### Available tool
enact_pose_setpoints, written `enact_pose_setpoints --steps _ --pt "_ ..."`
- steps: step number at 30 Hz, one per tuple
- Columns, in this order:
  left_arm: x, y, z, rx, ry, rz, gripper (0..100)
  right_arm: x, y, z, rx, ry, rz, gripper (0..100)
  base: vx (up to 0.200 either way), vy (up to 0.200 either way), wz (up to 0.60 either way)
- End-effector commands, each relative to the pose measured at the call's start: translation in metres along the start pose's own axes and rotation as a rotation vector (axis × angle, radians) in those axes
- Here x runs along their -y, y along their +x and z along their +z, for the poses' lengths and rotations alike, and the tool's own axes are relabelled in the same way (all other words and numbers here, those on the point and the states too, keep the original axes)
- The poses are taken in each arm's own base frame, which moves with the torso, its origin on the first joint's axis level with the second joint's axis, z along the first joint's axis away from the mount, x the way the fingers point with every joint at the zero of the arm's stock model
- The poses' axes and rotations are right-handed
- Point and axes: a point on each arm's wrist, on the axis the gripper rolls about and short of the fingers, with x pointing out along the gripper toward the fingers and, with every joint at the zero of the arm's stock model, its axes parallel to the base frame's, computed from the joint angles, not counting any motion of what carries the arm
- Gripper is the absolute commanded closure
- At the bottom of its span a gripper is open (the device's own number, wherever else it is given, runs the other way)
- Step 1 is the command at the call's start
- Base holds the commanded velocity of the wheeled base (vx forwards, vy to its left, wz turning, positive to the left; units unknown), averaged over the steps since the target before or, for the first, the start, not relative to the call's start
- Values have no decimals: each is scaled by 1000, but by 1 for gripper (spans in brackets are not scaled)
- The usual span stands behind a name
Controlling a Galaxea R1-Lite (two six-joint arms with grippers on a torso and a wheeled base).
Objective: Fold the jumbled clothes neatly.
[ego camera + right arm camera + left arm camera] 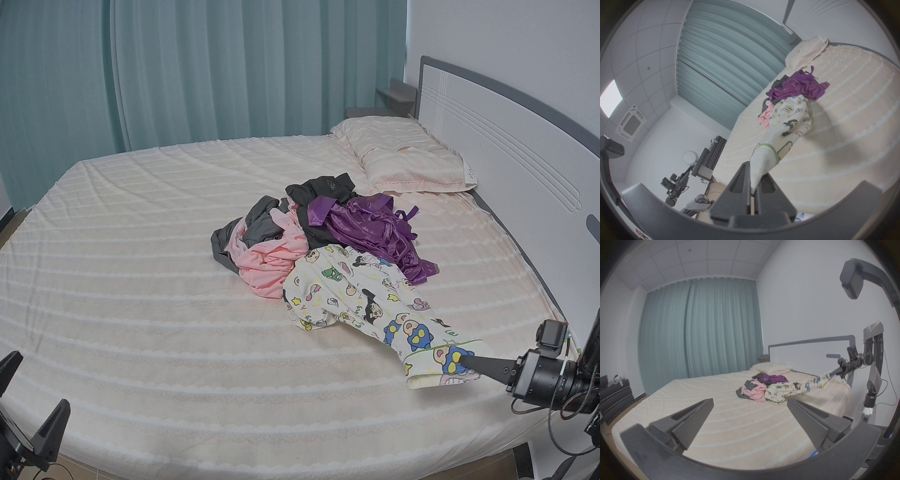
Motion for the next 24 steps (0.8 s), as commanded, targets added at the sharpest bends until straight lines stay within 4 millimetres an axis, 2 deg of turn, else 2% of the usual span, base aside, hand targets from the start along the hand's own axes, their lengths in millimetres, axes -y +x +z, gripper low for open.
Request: enact_pose_setpoints --steps 1,3,4,6,12,13,17,22,24 --pt "-9 92 14 -278 0 -339 0 -60 -51 39 193 -105 201 100 0 0 0" --pt "-4 106 12 -294 -17 -386 0 -65 -53 43 191 -105 203 100 0 0 0" --pt "5 125 10 -310 -15 -436 0 -74 -58 50 200 -110 217 100 0 0 0" --pt "20 146 3 -350 6 -457 0 -83 -62 56 206 -120 240 100 0 0 0" --pt "56 199 -25 -400 21 -486 0 -85 -58 64 199 -122 237 100 0 0 0" --pt "57 200 -27 -403 23 -486 0 -85 -58 64 199 -122 237 100 0 0 0" --pt "88 230 -46 -424 35 -456 0 -86 -60 65 198 -129 250 100 0 0 0" --pt "139 249 -56 -387 -42 -459 0 -77 -57 56 124 -101 230 100 0 0 0" --pt "151 254 -60 -379 -46 -459 0 -77 -57 56 120 -96 224 100 0 0 0"
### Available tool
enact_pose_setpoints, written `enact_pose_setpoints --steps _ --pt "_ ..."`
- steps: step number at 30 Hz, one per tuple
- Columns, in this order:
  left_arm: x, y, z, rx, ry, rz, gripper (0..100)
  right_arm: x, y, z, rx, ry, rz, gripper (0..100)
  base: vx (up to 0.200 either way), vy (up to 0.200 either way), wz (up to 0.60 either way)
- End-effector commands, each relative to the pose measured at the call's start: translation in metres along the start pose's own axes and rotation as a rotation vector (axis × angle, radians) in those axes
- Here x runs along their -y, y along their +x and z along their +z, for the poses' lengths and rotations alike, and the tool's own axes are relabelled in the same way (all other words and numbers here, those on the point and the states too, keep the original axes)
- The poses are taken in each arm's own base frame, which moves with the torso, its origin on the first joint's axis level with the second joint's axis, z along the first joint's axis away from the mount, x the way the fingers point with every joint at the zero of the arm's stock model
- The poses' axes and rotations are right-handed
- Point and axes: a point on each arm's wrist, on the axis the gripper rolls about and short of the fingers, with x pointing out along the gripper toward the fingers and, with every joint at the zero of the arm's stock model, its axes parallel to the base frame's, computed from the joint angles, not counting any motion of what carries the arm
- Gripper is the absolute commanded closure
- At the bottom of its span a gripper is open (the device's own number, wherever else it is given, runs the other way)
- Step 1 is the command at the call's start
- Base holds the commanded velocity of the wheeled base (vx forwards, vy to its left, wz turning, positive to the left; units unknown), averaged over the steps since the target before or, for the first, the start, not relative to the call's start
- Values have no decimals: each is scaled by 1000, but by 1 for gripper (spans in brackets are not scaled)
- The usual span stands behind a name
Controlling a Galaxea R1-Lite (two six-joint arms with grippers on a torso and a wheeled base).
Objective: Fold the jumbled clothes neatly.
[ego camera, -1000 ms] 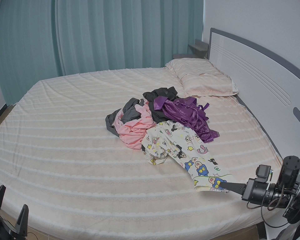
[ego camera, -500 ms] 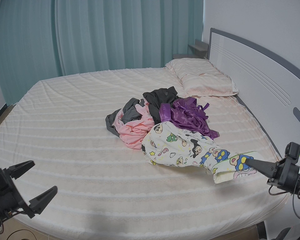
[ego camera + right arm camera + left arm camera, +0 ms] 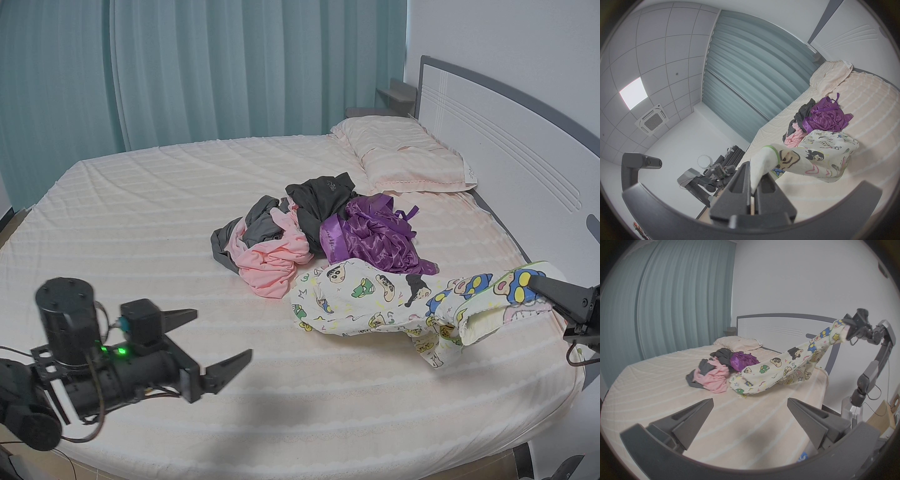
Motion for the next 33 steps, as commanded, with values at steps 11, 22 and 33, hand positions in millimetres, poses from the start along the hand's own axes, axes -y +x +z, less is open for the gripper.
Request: enact_pose_setpoints --steps 11,22,33 --pt "98 154 -46 52 -36 -36 0 -10 -5 8 -18 4 23 100 0 0 0" --pt "83 198 -44 192 -85 78 0 -25 -7 19 -18 -32 111 100 0 0 0" --pt "77 209 -52 222 -114 95 0 -53 -2 50 40 -97 207 100 0 0 0"
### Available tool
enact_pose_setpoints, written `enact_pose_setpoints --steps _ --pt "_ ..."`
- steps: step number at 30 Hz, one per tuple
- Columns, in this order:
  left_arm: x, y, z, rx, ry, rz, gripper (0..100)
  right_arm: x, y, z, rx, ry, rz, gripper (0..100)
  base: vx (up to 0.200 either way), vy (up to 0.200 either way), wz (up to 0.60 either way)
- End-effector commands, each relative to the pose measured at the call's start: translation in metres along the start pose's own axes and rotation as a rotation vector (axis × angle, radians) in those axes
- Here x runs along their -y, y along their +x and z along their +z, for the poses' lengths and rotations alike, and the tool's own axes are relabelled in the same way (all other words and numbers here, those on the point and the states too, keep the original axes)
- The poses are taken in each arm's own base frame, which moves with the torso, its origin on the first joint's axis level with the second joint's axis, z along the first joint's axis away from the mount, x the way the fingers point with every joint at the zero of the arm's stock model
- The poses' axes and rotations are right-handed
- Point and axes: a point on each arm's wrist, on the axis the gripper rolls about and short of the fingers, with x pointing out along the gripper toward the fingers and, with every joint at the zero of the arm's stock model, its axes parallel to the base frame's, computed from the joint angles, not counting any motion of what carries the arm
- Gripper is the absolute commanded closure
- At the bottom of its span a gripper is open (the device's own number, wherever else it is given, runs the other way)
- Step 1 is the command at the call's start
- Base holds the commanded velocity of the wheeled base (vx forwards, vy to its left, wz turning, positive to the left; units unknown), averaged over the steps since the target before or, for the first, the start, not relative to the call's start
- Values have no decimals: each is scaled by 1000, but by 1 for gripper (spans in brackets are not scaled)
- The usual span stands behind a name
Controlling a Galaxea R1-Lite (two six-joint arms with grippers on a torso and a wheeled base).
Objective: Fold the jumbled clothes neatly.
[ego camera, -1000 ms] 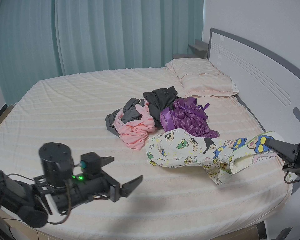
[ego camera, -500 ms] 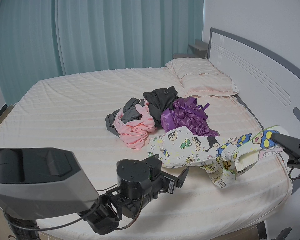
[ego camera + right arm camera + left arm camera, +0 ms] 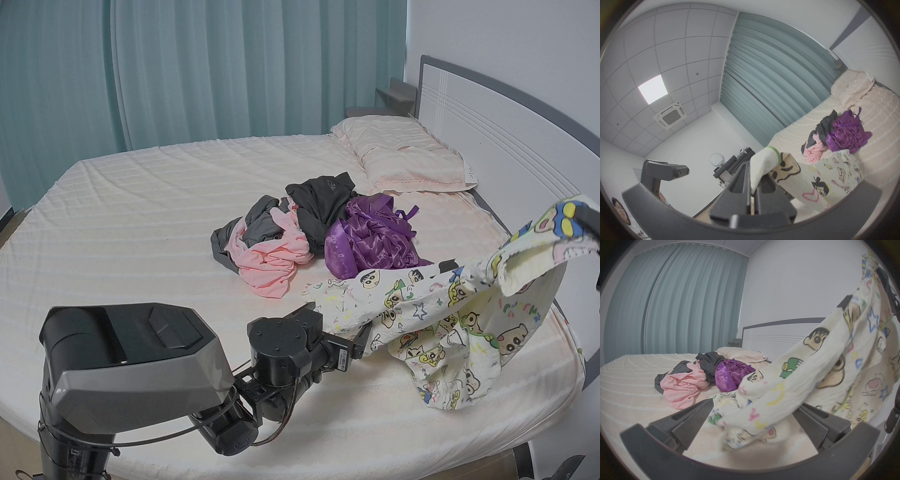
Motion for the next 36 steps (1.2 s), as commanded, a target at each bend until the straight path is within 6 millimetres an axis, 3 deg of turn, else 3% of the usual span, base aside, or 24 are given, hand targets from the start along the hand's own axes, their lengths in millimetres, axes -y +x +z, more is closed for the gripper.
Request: enact_pose_setpoints --steps 1,20,21,25,31,36 --pt "-2 3 -7 -2 -11 3 0 -7 6 12 15 -21 28 100 0 0 0" --pt "-9 -1 -51 -56 -180 -38 0 0 14 15 2 38 15 100 0 0 0" --pt "-11 0 -53 -61 -186 -30 100 2 15 14 -3 43 8 100 0 0 0" --pt "-12 -1 -54 -66 -193 -18 100 5 15 11 -9 51 -1 100 0 0 0" --pt "-22 -23 -52 -125 -182 2 100 9 13 14 9 45 -30 100 0 0 0" --pt "-36 -50 -15 -87 -190 43 100 21 15 13 10 63 -82 100 0 0 0"
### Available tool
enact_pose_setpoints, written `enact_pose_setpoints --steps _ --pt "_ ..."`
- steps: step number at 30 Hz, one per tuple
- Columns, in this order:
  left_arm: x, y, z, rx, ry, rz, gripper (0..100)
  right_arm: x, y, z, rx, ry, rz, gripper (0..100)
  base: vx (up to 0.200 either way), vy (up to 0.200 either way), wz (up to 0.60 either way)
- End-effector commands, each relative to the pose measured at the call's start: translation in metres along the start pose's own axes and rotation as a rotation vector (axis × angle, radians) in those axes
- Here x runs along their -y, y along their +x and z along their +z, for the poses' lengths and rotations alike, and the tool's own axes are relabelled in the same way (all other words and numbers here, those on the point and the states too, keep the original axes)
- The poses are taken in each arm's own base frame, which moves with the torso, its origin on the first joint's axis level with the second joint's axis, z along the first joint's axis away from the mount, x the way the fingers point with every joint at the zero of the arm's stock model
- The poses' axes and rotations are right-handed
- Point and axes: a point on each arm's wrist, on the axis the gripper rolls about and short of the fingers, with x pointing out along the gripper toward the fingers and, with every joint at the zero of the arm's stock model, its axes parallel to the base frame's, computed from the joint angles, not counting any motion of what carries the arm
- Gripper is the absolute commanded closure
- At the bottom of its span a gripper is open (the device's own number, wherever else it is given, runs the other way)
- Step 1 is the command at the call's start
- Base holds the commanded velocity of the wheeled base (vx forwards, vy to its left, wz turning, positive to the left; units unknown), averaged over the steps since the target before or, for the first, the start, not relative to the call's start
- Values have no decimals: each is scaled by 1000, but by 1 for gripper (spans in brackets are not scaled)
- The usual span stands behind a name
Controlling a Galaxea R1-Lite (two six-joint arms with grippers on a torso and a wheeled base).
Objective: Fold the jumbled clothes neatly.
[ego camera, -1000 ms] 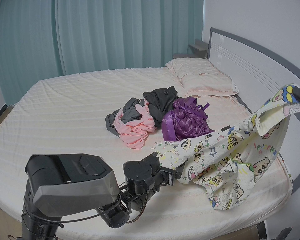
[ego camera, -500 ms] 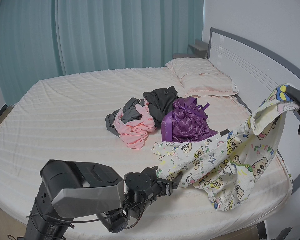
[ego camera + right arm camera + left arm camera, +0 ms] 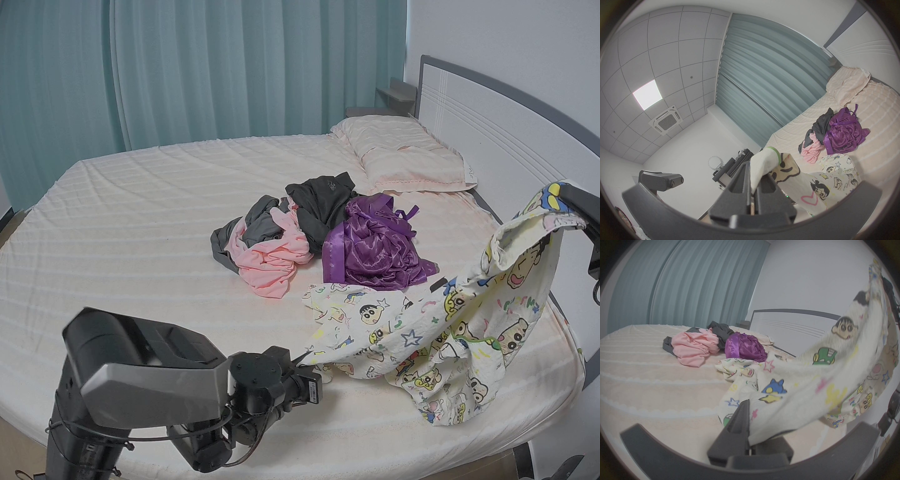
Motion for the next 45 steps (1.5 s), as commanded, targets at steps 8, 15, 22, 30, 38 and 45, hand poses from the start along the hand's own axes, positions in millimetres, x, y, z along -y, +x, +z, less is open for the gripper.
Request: enact_pose_setpoints --steps 8,15,22,30,38,45 --pt "-5 -82 137 339 -81 60 100 63 30 -5 -54 108 -203 100 0 0 0" --pt "6 -131 224 475 -126 103 100 66 67 17 74 -40 -293 100 0 0 0" --pt "10 -168 268 609 -171 141 100 22 90 41 262 -242 -258 100 0 0 0" --pt "0 -173 233 494 -105 168 100 39 89 17 192 -254 -300 100 0 0 0" --pt "-13 -157 159 220 -166 176 100 87 87 -54 -48 -118 -420 100 0 0 0" --pt "-19 -141 116 30 -232 167 100 99 96 -96 -118 -15 -371 100 0 0 0"
